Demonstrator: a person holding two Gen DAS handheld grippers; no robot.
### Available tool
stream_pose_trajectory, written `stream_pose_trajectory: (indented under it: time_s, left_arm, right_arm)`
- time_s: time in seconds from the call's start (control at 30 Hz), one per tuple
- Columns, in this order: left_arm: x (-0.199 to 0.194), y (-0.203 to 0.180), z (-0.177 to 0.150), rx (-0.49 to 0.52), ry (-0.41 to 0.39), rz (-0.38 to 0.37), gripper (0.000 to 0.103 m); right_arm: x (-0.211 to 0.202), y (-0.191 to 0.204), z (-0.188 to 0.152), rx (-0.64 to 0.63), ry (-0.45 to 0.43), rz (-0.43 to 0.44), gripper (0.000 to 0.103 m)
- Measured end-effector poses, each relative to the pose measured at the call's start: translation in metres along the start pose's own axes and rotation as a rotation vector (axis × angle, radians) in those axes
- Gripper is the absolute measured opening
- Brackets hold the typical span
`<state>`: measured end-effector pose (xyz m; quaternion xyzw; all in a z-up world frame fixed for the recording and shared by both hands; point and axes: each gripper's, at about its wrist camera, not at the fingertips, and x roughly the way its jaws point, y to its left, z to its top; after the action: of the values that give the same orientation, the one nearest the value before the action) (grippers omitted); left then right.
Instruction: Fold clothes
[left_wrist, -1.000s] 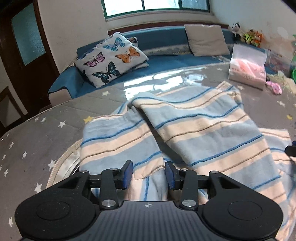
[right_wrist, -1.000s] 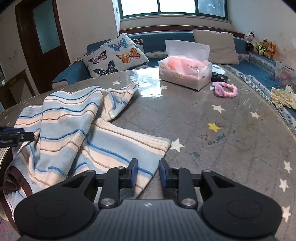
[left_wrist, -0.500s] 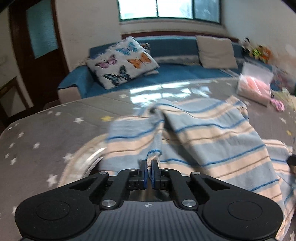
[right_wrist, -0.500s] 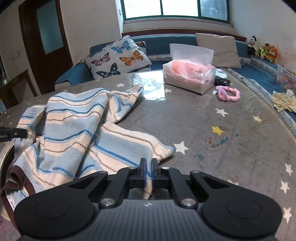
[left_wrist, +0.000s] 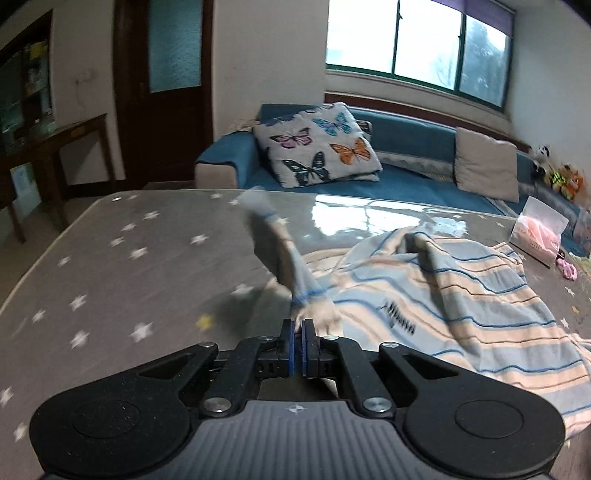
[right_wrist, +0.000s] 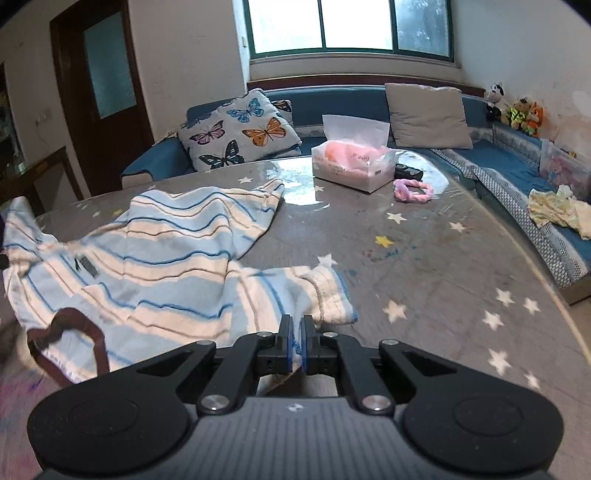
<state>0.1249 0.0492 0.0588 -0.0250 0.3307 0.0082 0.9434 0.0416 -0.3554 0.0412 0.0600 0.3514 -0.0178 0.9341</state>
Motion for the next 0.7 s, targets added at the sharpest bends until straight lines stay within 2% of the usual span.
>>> stream_pose_trajectory:
  time_s: [0.17,0.3,0.43,0.57,0.63,0.7]
  left_arm:
    - [-0.04,0.037,-0.022,-0.076,0.036,-0.011,0.004]
    - [-0.071,0.05,-0.046,-0.046,0.065,-0.005,0.004]
    - [-0.083,0.051,-0.065,0.01,0.149,-0.037,0.006]
    - [-0.094,0.05,-0.064,0.051,0.138,-0.034,0.008]
    - [-0.101,0.049,-0.061,0.067,0.115,-0.026,0.015]
    - [-0.103,0.047,-0.055,0.077,0.085,-0.011,0.031]
  right_arm:
    - [-0.039,-0.008,-0.012,0.0,-0.006,-0.011,0.003]
    - [-0.064,-0.015,-0.029,-0.002,0.042,-0.003,0.004]
    - [-0.076,-0.021,-0.05,-0.003,0.139,0.012,0.007]
    - [-0.083,-0.026,-0.048,-0.019,0.132,-0.025,0.008]
    - [-0.082,-0.025,-0.041,-0.03,0.114,-0.024,0.009]
    - [-0.074,-0.02,-0.032,-0.057,0.1,-0.023,0.01]
